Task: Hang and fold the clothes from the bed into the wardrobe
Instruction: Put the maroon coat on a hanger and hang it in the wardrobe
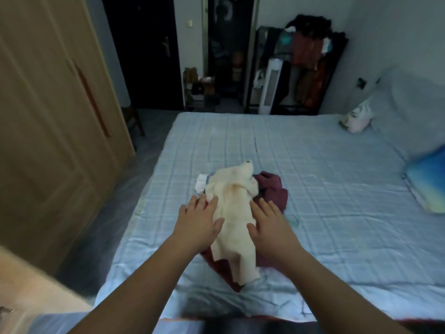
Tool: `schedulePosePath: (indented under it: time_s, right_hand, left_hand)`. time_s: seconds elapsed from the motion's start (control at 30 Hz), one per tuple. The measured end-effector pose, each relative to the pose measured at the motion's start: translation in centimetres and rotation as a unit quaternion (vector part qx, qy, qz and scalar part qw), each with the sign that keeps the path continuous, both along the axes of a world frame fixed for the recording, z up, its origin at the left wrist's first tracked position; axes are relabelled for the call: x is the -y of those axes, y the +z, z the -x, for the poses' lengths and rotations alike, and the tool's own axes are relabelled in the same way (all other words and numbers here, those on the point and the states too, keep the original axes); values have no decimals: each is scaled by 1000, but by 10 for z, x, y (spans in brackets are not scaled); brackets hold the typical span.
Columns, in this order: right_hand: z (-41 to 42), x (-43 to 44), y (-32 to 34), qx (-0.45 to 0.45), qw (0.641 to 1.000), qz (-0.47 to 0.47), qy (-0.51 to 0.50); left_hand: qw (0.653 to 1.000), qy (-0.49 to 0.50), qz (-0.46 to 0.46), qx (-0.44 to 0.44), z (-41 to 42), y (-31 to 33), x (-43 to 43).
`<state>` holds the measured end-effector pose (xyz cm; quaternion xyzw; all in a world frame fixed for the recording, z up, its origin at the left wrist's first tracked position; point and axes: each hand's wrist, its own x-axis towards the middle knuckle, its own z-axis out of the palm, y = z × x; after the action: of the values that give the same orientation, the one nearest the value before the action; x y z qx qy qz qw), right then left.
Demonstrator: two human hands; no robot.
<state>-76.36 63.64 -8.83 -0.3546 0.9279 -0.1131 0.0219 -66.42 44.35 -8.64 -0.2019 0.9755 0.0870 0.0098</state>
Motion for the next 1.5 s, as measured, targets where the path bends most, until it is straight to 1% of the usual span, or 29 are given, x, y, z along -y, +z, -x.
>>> schedulePosePath:
  time_s: [0.13,0.3,0.5,0.63,0.77,0.87,1.03,1.17,1.23,1.3,1.33,1.4,1.5]
  right_hand:
    - [30,18,-11,21,998,21,-57]
    - [63,18,-32,52,993,27,-107]
    - [119,7,-67,84,988,9,-127]
    - [171,-11,-95,133,982,-6,-134]
    - [231,-34,-125,196,970,-8,-142]
    - [271,-52,-155,260,950,9,-172]
    - [320,-69,-216,365,898,10,-246]
    - [345,-69,-265,432,854,28,-288]
    - [352,-63,-291,462,838,30,-290]
    - [356,-55,-318,501,813,29,-294]
    - [357,-51,-332,510,809,24,-293]
    - [354,-44,-357,508,813,9,-283]
    - [345,-38,-380,473,838,-12,-272]
  left_hand:
    - [998,-50,-7,31,49,-18,30]
    - [993,-87,-31,73,99,-42,35]
    - [988,-100,-45,112,158,-70,32]
    - [985,-109,-39,130,212,-89,19]
    - [982,-113,-59,140,276,-111,-12]
    - [977,-126,-69,160,318,-139,-39]
    - [964,-128,-110,206,370,-202,-71]
    - [955,-126,-131,232,394,-254,-87]
    - [954,-114,-133,245,400,-279,-91]
    - [951,-107,-128,259,403,-302,-91]
    - [950,-107,-123,266,403,-312,-89]
    - [947,-115,-112,278,402,-328,-84]
    - [951,-132,-92,266,398,-339,-78]
